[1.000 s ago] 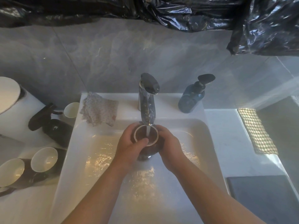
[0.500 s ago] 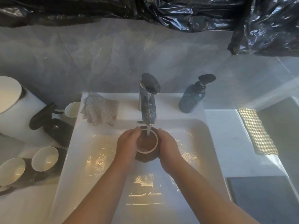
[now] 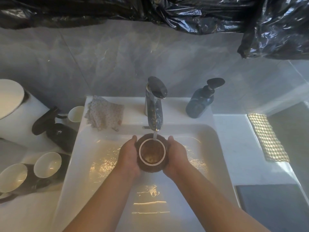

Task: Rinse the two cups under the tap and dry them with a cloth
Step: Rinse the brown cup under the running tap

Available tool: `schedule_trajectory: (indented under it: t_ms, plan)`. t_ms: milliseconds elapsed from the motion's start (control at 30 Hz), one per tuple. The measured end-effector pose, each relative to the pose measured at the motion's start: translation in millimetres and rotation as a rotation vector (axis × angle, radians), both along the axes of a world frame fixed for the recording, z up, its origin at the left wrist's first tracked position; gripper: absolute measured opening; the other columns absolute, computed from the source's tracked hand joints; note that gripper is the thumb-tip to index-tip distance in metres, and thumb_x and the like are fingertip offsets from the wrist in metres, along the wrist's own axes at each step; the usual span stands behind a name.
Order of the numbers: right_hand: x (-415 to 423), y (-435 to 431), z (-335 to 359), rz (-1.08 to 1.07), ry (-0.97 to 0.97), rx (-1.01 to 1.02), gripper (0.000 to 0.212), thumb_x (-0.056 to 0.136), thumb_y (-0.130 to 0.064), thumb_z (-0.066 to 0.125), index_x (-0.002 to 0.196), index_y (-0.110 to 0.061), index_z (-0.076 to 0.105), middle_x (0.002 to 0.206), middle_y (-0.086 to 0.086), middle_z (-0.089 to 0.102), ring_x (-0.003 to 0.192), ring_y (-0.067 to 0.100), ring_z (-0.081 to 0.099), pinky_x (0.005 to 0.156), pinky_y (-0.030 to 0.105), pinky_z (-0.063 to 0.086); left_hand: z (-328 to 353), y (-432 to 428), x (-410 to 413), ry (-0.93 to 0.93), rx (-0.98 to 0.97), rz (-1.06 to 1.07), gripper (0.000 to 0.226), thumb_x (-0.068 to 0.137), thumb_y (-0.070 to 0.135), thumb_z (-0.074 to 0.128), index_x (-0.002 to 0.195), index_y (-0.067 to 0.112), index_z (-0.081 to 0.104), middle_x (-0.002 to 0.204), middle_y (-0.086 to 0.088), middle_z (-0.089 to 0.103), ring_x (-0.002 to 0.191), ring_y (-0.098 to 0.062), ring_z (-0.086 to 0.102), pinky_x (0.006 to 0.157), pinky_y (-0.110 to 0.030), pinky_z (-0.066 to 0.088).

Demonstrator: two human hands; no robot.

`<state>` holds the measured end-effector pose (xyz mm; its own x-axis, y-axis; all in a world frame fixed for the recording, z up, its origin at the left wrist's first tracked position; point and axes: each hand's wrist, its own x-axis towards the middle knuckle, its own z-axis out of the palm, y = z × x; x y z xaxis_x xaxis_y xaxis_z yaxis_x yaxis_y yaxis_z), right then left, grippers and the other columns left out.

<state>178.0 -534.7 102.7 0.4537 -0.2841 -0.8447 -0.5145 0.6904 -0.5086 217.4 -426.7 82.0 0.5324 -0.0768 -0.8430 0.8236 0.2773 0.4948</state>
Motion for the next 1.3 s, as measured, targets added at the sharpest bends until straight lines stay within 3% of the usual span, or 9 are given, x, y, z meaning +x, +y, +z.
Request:
schedule_trajectory:
  t_ms: [133, 233, 367, 600, 700, 800, 900, 1033, 1300]
  plan:
    - [3, 8, -1, 0.156, -0.047, -0.208, 0.048, 0.086, -0.053, 0.047, 0.092, -0.015, 0.075, 0.087, 0.007, 0.078, 0.089, 0.029, 0.072, 0.083, 0.042, 0.057, 4, -4, -12, -0.247, 0.165, -0.120, 0.047, 0.075, 0.058, 0.060, 0.088, 0.018, 0.081, 0.092, -0.009, 0.080, 0.090, -0.032, 0.076, 0.090, -0.057, 0.058]
    - [6, 11, 1, 0.214, -0.006, -0.254, 0.055, 0.085, -0.054, 0.040, 0.096, -0.015, 0.076, 0.096, 0.011, 0.077, 0.092, 0.035, 0.072, 0.081, 0.047, 0.059, 9, -3, -9, -0.257, 0.245, -0.164, 0.046, 0.083, 0.060, 0.052, 0.081, 0.025, 0.081, 0.081, -0.006, 0.080, 0.082, -0.032, 0.076, 0.082, -0.058, 0.060]
    - [5, 4, 5, 0.178, 0.024, -0.157, 0.040, 0.105, -0.034, 0.039, 0.087, -0.014, 0.068, 0.062, 0.004, 0.074, 0.075, 0.028, 0.069, 0.068, 0.037, 0.054, 12, 2, 0, -0.019, 0.091, -0.112, 0.047, 0.099, 0.046, 0.045, 0.087, 0.012, 0.075, 0.071, -0.011, 0.077, 0.065, -0.031, 0.072, 0.057, -0.040, 0.059]
    - [9, -2, 8, 0.242, -0.125, -0.424, 0.032, 0.096, -0.035, 0.042, 0.078, -0.012, 0.054, 0.078, 0.011, 0.063, 0.074, 0.025, 0.061, 0.069, 0.036, 0.047, 10, -1, 5, -0.035, -0.033, -0.088, 0.046, 0.100, 0.048, 0.047, 0.110, 0.010, 0.071, 0.082, -0.016, 0.078, 0.078, -0.036, 0.073, 0.064, -0.053, 0.059]
    - [7, -3, 9, 0.249, -0.206, -0.589, 0.039, 0.098, -0.027, 0.044, 0.061, -0.016, 0.050, 0.067, 0.000, 0.055, 0.065, 0.016, 0.052, 0.064, 0.031, 0.042, 17, 0, 5, -0.042, -0.080, -0.179, 0.047, 0.095, 0.053, 0.053, 0.107, 0.011, 0.068, 0.094, -0.019, 0.078, 0.087, -0.039, 0.074, 0.087, -0.065, 0.054]
    - [8, -2, 0, 0.369, -0.236, -0.648, 0.036, 0.094, -0.039, 0.039, 0.089, -0.016, 0.067, 0.095, 0.008, 0.065, 0.087, 0.020, 0.062, 0.075, 0.027, 0.047, 18, 0, 2, -0.203, -0.019, -0.174, 0.027, 0.092, 0.031, 0.057, 0.095, 0.009, 0.073, 0.094, -0.018, 0.076, 0.091, -0.036, 0.072, 0.100, -0.058, 0.050]
    - [9, -5, -6, 0.380, -0.151, -0.320, 0.051, 0.098, -0.046, 0.033, 0.116, -0.011, 0.066, 0.111, 0.019, 0.070, 0.100, 0.029, 0.067, 0.083, 0.034, 0.052, 11, 1, -2, -0.386, 0.041, -0.115, 0.024, 0.075, 0.018, 0.056, 0.085, 0.025, 0.077, 0.104, -0.013, 0.072, 0.098, -0.033, 0.068, 0.089, -0.045, 0.054]
    - [3, -11, -8, 0.418, -0.153, -0.319, 0.045, 0.106, -0.033, 0.029, 0.107, -0.013, 0.069, 0.100, 0.008, 0.073, 0.101, 0.025, 0.067, 0.087, 0.036, 0.053, 2, 7, -5, -0.474, 0.042, -0.137, 0.042, 0.066, 0.014, 0.053, 0.097, 0.035, 0.072, 0.116, -0.009, 0.068, 0.110, -0.031, 0.063, 0.086, -0.043, 0.052]
    - [-7, -11, -9, 0.431, -0.308, -0.566, 0.041, 0.107, -0.027, 0.027, 0.116, -0.022, 0.067, 0.112, -0.004, 0.069, 0.107, 0.015, 0.064, 0.080, 0.019, 0.052, -4, 9, -5, -0.423, 0.130, -0.292, 0.042, 0.107, 0.033, 0.038, 0.092, 0.021, 0.075, 0.090, -0.005, 0.079, 0.093, -0.029, 0.072, 0.086, -0.057, 0.057]
